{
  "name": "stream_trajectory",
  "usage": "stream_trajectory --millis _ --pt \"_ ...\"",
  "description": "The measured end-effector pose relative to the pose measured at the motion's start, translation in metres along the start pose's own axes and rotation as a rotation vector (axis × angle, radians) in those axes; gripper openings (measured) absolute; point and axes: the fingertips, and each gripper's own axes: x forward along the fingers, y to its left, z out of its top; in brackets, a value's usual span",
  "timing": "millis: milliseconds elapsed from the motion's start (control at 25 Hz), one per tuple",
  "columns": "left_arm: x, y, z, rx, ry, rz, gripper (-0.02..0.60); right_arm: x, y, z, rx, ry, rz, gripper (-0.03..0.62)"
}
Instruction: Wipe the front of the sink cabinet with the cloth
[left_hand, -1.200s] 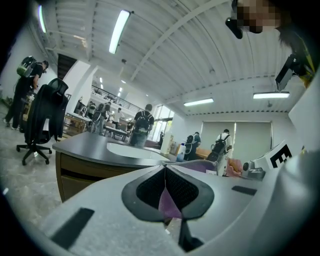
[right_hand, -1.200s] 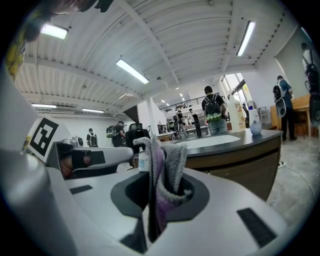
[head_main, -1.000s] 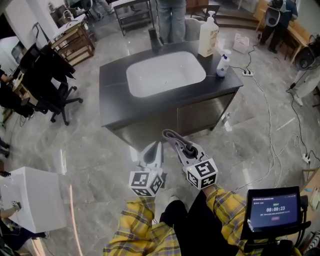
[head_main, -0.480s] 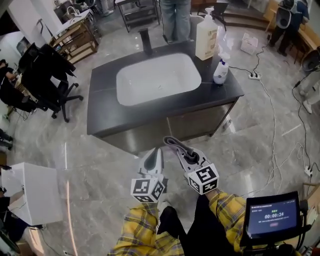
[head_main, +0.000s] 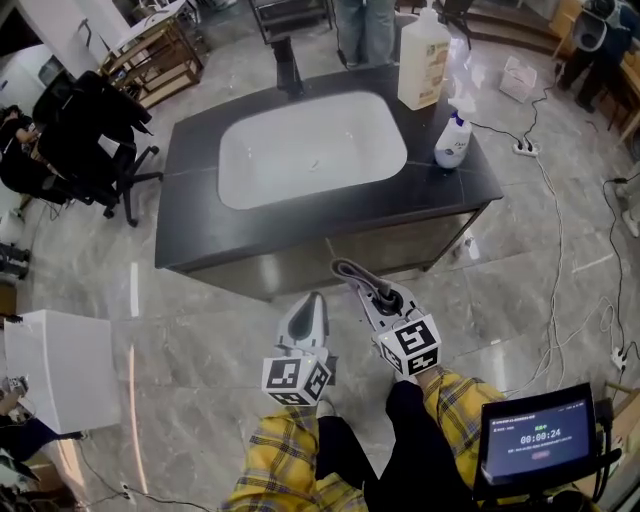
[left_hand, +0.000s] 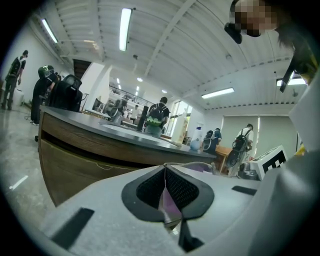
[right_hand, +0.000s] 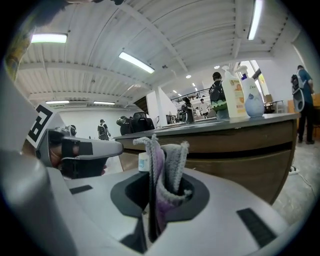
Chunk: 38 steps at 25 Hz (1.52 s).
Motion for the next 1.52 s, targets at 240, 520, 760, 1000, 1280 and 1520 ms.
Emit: stream_trajectory --millis 240,520,760,1000,1280,1520 --pt "0.028 0.014 -0.019 -0.017 0.016 0.036 0.006 0.03 -0.027 -0.02 -0.013 0.025 0.015 0.043" --pt "0.067 0.016 -0.042 -0.021 0.049 0.041 0.006 0.055 -0.045 -0.043 -0.031 0.051 0.07 0.044" --pt "0.099 0.014 -0.054 -0.026 0.069 0.047 0.006 0.066 -0.069 -0.048 -0.04 0.037 0.083 0.044" --pt "0.124 -0.003 -0.064 -0.02 0.082 0.015 0.006 0.06 -0.1 -0.053 -0.046 0.014 0.05 0.044" --pt "0.15 -0.03 -0.074 -0.029 0.09 -0.004 0.006 0.028 -0.156 -0.053 -0.038 0.003 -0.028 0.043" --pt "0.176 -0.072 -0.083 -0.025 0.107 -0.069 0.006 -0.009 -0.215 -0.05 -0.01 -0.03 -0.135 0.044"
